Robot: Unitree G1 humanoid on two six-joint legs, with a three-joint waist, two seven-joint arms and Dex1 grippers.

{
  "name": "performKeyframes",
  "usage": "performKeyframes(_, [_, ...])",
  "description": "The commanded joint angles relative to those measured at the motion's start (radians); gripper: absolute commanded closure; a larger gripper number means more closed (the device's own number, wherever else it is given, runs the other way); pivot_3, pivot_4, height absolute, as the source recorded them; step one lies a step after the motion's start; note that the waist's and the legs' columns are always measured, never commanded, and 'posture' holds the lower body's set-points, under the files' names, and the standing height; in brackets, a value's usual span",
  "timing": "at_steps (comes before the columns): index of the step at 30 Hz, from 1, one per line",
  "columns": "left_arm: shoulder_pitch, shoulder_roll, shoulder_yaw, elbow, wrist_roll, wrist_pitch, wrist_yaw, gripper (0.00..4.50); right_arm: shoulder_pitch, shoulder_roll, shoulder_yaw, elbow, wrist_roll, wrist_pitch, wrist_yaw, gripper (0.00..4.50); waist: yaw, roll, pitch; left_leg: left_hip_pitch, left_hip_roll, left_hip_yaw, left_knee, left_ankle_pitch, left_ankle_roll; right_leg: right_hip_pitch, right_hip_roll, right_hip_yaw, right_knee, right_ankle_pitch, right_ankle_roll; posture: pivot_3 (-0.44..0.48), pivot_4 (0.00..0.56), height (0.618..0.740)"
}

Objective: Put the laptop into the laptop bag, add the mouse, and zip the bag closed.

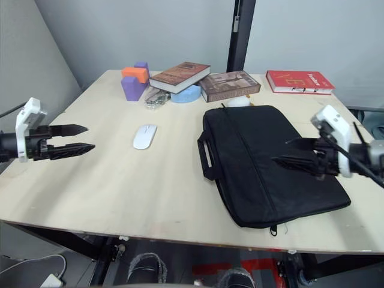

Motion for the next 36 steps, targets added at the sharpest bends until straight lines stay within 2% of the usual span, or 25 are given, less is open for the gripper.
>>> performKeyframes(1, [0.022,0.051,0.021,0.065,0.071,-0.144,-0.057,0.0,0.035,-0.021,-0.095,0.057,-0.133,-0.09,0.114,0.03,-0.005,0.0,0.0,0.0,0.0,0.0,0.001,0.0,0.0,0.0,0.0,0.0,0.001,0.0,0.0,0.0,0.15,0.725])
performKeyframes(6, [0.035,0.055,0.037,0.106,0.082,-0.198,-0.079,0.0,0.07,-0.008,-0.19,0.145,-0.232,-0.13,0.216,0.03,-0.013,0.0,0.0,0.001,0.001,0.001,0.002,0.0,0.001,-0.002,0.0,0.001,0.005,-0.001,-0.002,0.0,0.15,0.725])
performKeyframes(11, [0.026,0.031,0.053,0.104,0.042,-0.175,-0.073,0.0,0.081,0.021,-0.284,0.191,-0.291,-0.137,0.248,0.03,-0.016,0.0,0.0,0.003,0.001,0.001,0.004,0.0,0.001,-0.003,0.0,0.001,0.012,-0.004,-0.007,0.0,0.15,0.725])
performKeyframes(21, [-0.064,-0.072,-0.01,0.079,0.042,-0.141,0.039,0.0,0.005,0.107,-0.27,0.064,-0.217,-0.08,0.221,0.03,-0.024,0.0,0.0,0.008,0.001,0.003,0.007,0.0,0.001,0.0,0.0,0.004,0.017,-0.004,-0.008,0.0,0.15,0.725])
performKeyframes(25, [-0.139,-0.131,-0.081,0.104,0.081,-0.076,0.151,0.0,-0.096,0.152,-0.202,-0.013,-0.166,-0.062,0.146,0.03,-0.027,0.0,-0.001,0.009,0.001,0.004,0.009,0.0,0.001,0.0,0.001,0.005,0.02,-0.004,-0.008,0.0,0.15,0.725])
performKeyframes(31, [-0.28,-0.33,-0.145,0.099,0.133,0.045,0.435,0.0,-0.409,0.283,0.064,-0.142,-0.125,-0.053,-0.055,0.03,-0.037,0.001,-0.001,0.012,0.001,0.003,0.011,0.0,0.001,0.002,0.001,0.006,0.024,-0.004,-0.008,0.0,0.15,0.725])
performKeyframes(36, [-0.28,-0.427,-0.18,0.029,0.19,0.139,0.622,0.0,-0.59,0.388,0.233,-0.185,-0.137,-0.03,-0.164,0.03,-0.043,0.0,-0.002,0.012,0.002,0.003,0.011,0.001,0.0,0.002,0.002,0.006,0.025,-0.005,-0.008,0.0,0.15,0.725])
